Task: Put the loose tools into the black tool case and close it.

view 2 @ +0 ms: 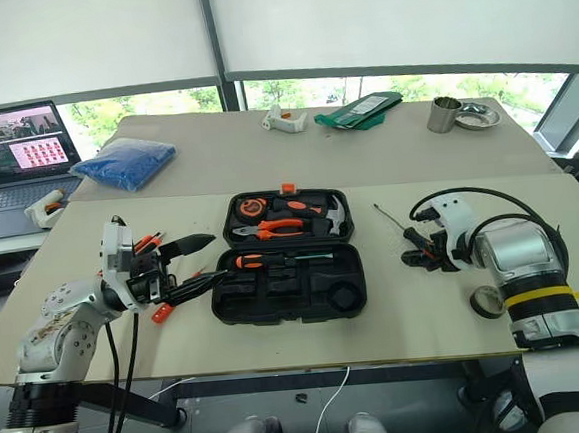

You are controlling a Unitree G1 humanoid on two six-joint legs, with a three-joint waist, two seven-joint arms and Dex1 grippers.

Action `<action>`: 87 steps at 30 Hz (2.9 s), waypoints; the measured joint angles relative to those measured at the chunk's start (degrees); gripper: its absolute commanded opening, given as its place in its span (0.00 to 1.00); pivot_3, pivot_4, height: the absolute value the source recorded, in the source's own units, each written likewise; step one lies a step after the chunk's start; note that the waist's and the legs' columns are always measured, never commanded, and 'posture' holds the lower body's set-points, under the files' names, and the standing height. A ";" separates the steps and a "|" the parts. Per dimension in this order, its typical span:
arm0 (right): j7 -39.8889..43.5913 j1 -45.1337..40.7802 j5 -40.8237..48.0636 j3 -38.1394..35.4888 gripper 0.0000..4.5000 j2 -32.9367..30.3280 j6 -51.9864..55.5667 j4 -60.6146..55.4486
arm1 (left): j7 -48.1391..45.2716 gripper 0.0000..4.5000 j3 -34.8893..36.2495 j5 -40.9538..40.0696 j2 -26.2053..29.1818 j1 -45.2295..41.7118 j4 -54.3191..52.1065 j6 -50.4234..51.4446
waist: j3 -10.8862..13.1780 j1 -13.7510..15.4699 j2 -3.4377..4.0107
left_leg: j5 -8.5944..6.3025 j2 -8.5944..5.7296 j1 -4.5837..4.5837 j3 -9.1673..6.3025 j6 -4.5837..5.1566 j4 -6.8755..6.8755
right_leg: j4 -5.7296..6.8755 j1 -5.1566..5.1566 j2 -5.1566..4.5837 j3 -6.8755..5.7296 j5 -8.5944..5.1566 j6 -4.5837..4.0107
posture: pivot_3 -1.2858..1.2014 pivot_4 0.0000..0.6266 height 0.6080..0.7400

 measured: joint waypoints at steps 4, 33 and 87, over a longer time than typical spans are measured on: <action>-0.75 0.00 -0.11 -0.57 0.30 0.18 -0.14 -0.01 | -1.94 1.00 -0.25 -0.17 0.01 0.25 -0.32 -0.50 | 0.00 -0.19 0.00 | 0.00 0.00 0.00 0.01 0.00 0.00 | 0.01 -0.01 0.00 0.00 0.00 0.00 | 0.52 0.24 1.00; 31.32 -10.19 -18.72 24.99 0.22 3.98 -45.71 -8.00 | -1.11 1.00 6.06 0.78 3.08 10.73 -2.06 -6.72 | 0.05 0.13 0.01 | -0.10 0.05 -0.42 0.18 -0.43 0.05 | 0.12 -0.62 -0.06 0.00 0.10 -0.13 | 0.52 0.24 1.00; 24.67 0.12 -10.89 10.28 0.01 18.20 -46.78 -4.12 | 0.35 1.00 6.04 1.25 2.95 12.63 -2.20 -9.01 | 0.06 -0.35 0.02 | 0.00 0.15 -0.35 0.14 -0.61 0.01 | 0.23 -0.58 0.12 -0.04 0.16 -0.17 | 0.52 0.24 1.00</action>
